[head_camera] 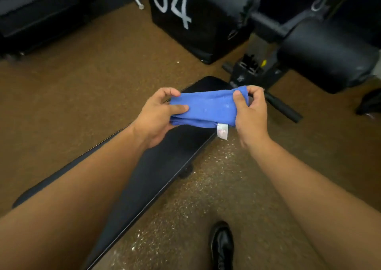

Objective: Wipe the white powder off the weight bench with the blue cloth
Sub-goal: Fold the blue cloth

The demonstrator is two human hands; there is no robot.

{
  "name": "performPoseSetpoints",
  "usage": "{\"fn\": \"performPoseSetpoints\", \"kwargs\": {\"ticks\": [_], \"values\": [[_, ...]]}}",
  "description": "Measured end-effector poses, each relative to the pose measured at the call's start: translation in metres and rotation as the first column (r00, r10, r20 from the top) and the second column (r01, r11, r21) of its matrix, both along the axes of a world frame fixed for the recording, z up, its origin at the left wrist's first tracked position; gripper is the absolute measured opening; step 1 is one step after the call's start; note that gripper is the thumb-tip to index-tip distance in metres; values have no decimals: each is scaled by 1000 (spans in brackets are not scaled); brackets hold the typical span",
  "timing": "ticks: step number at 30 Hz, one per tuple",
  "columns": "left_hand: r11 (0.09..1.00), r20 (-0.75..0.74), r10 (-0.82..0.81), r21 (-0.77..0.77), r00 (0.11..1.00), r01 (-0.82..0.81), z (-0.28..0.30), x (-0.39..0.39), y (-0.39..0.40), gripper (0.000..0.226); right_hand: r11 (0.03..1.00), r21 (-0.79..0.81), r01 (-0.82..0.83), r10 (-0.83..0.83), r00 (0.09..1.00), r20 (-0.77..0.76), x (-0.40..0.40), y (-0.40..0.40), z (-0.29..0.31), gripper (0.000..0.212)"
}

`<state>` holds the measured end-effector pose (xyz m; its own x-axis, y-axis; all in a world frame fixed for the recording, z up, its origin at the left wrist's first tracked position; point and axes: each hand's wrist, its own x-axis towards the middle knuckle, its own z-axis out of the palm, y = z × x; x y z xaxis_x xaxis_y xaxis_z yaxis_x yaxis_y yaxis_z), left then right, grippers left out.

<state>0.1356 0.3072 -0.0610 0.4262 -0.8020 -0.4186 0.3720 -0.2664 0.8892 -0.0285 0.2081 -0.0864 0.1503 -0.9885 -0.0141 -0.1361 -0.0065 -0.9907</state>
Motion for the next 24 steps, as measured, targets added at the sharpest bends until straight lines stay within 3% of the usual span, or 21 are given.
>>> {"fn": "performPoseSetpoints", "kwargs": {"ticks": [4, 8, 14, 19, 24], "values": [[979, 19, -202, 38, 979, 201, 22, -21, -66, 33, 993, 119, -10, -1, 996, 92, -53, -46, 12, 15], [936, 316, -342, 35, 885, 349, 48, -46, -133, 50, 985, 142, -99, 78, 986, 146, -102, -85, 33, 42], [849, 579, -412, -36, 704, 527, 90, -70, -219, 56, 996, -84, -25, 23, 999, -29, -147, -140, 89, 58], [785, 693, -442, -9, 570, 619, 100, -98, -281, 58, 986, -123, 111, -140, 955, -261, -171, -177, 98, 65], [696, 741, -544, 135, 395, 705, 87, -108, -320, 59, 972, -107, 210, -235, 883, -407, -188, -192, 88, 63]]}}
